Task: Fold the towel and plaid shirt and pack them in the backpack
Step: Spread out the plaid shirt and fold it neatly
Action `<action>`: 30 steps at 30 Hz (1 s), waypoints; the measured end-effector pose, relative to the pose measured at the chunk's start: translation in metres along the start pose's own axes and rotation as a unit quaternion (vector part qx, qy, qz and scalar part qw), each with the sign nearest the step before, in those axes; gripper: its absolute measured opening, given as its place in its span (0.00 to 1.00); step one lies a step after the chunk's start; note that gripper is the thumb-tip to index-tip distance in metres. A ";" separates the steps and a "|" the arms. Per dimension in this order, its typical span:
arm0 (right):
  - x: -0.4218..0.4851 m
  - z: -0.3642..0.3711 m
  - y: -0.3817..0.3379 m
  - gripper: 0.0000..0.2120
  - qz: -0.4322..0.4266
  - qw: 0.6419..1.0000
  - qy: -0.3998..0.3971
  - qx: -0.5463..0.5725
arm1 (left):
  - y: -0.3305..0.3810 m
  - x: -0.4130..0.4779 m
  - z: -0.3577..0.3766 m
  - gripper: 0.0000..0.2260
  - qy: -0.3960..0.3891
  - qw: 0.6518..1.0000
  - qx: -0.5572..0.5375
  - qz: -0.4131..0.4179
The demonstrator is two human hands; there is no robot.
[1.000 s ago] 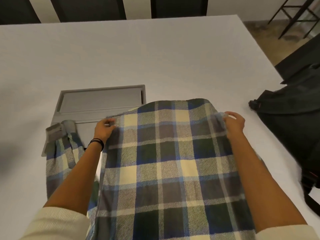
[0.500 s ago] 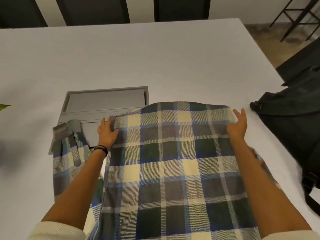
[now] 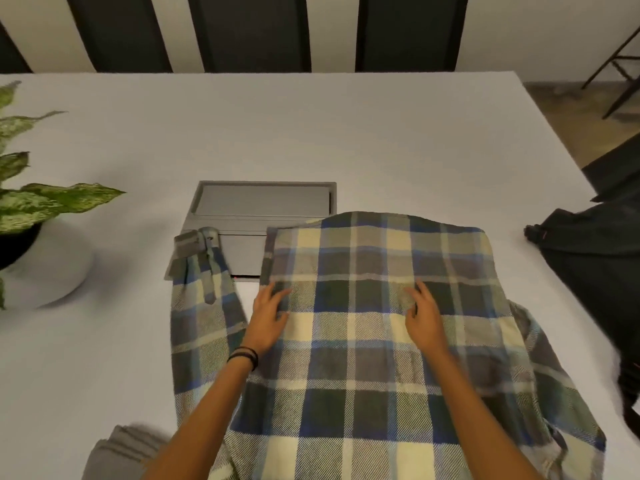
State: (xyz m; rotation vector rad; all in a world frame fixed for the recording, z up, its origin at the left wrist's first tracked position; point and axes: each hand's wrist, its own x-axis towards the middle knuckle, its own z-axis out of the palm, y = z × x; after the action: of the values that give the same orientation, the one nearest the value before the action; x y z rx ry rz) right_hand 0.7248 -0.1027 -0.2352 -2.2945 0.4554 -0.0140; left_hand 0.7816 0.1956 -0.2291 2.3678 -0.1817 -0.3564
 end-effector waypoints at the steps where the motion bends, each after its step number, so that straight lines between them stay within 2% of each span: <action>1: -0.005 0.005 -0.003 0.24 -0.003 1.000 -0.009 -0.011 | -0.005 -0.009 0.000 0.22 -0.007 1.000 0.010 -0.004; 9: -0.039 0.045 -0.024 0.24 -0.001 0.992 -0.109 -0.067 | -0.027 -0.059 -0.008 0.22 -0.037 0.998 -0.008 -0.057; 19: -0.039 0.066 -0.053 0.21 0.002 0.984 -0.133 -0.118 | -0.048 -0.082 -0.028 0.22 -0.083 0.992 -0.074 -0.052; 22: -0.033 0.070 -0.059 0.20 0.009 0.983 -0.129 -0.133 | -0.052 -0.079 -0.033 0.22 -0.086 0.989 -0.105 -0.052; 30: -0.008 0.077 -0.089 0.17 0.024 0.996 -0.030 -0.081 | -0.061 -0.061 -0.044 0.19 -0.094 0.963 -0.222 -0.122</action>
State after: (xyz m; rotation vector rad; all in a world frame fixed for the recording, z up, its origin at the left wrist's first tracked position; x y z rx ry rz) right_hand 0.7570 0.0105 -0.2243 -2.4354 0.4963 0.1191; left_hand 0.7384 0.2824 -0.2279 1.9124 0.0973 -0.6676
